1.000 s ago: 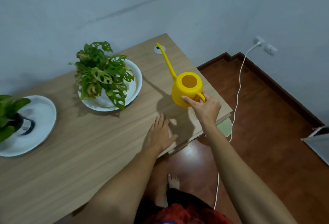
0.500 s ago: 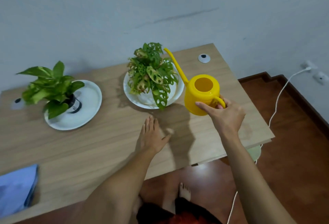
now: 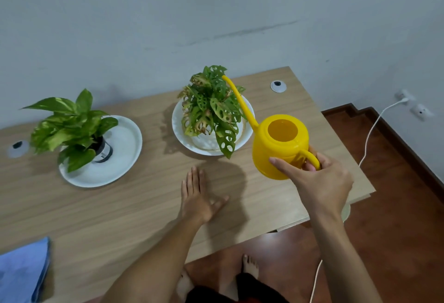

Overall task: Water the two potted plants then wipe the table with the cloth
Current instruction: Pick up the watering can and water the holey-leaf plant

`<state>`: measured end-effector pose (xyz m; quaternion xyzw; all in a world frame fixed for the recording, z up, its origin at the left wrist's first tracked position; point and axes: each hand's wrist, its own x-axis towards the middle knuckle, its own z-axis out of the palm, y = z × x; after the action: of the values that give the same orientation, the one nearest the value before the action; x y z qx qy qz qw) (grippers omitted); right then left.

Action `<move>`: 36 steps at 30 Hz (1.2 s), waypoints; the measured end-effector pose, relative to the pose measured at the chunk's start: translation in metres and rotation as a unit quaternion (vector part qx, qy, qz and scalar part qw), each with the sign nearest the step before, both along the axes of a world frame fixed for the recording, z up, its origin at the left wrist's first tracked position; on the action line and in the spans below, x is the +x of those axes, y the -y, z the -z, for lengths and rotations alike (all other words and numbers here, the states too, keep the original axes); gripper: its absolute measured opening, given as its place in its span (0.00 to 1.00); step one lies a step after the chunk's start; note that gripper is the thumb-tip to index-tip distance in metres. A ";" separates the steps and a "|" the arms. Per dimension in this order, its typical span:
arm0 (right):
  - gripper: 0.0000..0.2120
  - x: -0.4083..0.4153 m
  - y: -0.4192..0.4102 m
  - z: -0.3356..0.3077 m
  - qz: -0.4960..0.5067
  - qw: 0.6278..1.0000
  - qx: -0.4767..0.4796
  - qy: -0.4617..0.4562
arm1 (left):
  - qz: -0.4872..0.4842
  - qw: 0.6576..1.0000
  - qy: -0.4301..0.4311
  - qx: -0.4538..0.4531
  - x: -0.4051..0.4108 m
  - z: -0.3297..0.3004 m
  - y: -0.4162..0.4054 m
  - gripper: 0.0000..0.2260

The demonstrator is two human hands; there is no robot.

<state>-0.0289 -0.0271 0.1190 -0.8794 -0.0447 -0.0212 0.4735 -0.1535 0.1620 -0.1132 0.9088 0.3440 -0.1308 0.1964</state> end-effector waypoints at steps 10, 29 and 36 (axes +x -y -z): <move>0.18 -0.021 -0.002 -0.013 -0.009 1.000 0.004 -0.014 | 0.013 0.999 -0.012 -0.038 0.000 -0.005 -0.003 0.67; 0.18 -0.030 -0.015 -0.035 -0.021 1.000 0.019 -0.007 | 0.026 0.996 -0.058 -0.055 0.004 -0.015 -0.003 0.65; 0.17 -0.029 -0.015 -0.035 -0.017 1.000 0.023 -0.005 | 0.026 0.996 -0.066 -0.060 0.005 -0.017 -0.004 0.65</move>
<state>-0.0579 -0.0116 0.1545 -0.8674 -0.0573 -0.0097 0.4941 -0.1487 0.1660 -0.0963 0.8933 0.3238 -0.2165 0.2241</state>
